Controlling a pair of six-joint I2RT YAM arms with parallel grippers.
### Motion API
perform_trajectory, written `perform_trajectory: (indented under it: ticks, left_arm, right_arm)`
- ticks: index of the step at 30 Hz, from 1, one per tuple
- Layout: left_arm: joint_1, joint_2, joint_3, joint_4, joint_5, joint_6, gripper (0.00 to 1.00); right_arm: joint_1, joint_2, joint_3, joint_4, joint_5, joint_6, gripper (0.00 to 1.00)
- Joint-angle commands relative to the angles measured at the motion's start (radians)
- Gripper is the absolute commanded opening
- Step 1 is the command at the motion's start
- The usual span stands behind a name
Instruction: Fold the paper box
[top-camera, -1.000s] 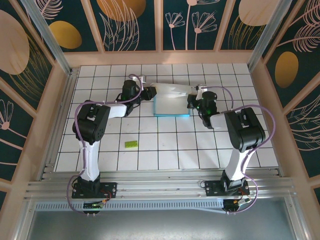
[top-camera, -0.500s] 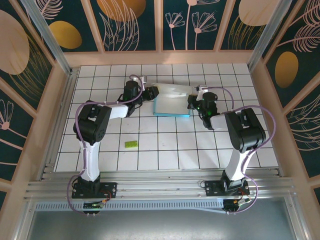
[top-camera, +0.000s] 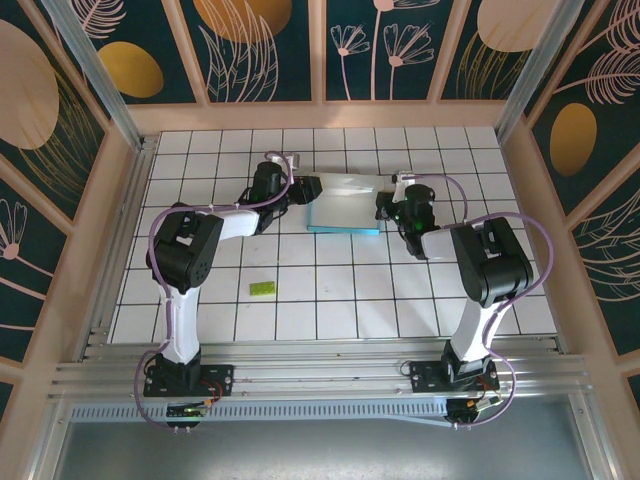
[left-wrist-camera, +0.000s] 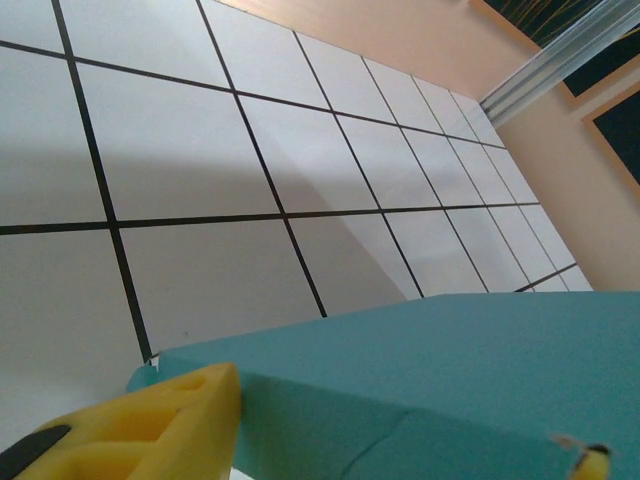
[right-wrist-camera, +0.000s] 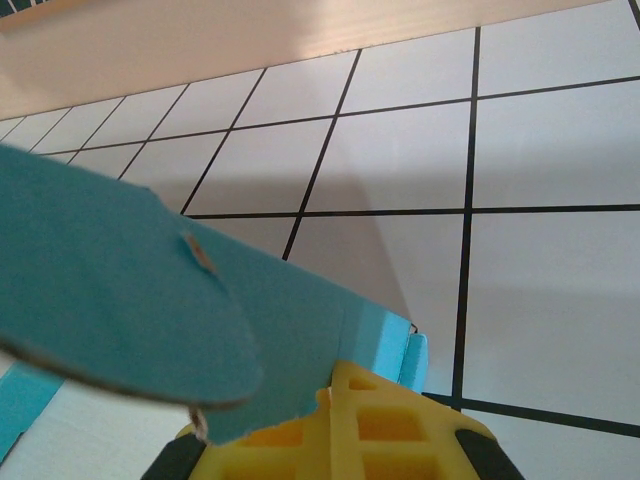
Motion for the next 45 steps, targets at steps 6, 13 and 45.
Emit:
perform_trajectory:
  ticks: [6, 13, 45]
  left_arm:
    - [-0.028, 0.031, -0.035, 0.049, 0.126, -0.148, 0.48]
    - [-0.027, 0.033, -0.046, 0.044, 0.13, -0.17, 0.48]
    - [-0.027, -0.001, -0.094, -0.029, 0.081, -0.075, 0.48]
  right_arm:
    - [0.032, -0.006, -0.027, -0.062, -0.047, -0.003, 0.03]
    - [0.035, -0.009, -0.027, -0.059, -0.04, -0.003, 0.03]
    - [0.02, -0.216, -0.204, -0.017, -0.025, 0.09, 0.26]
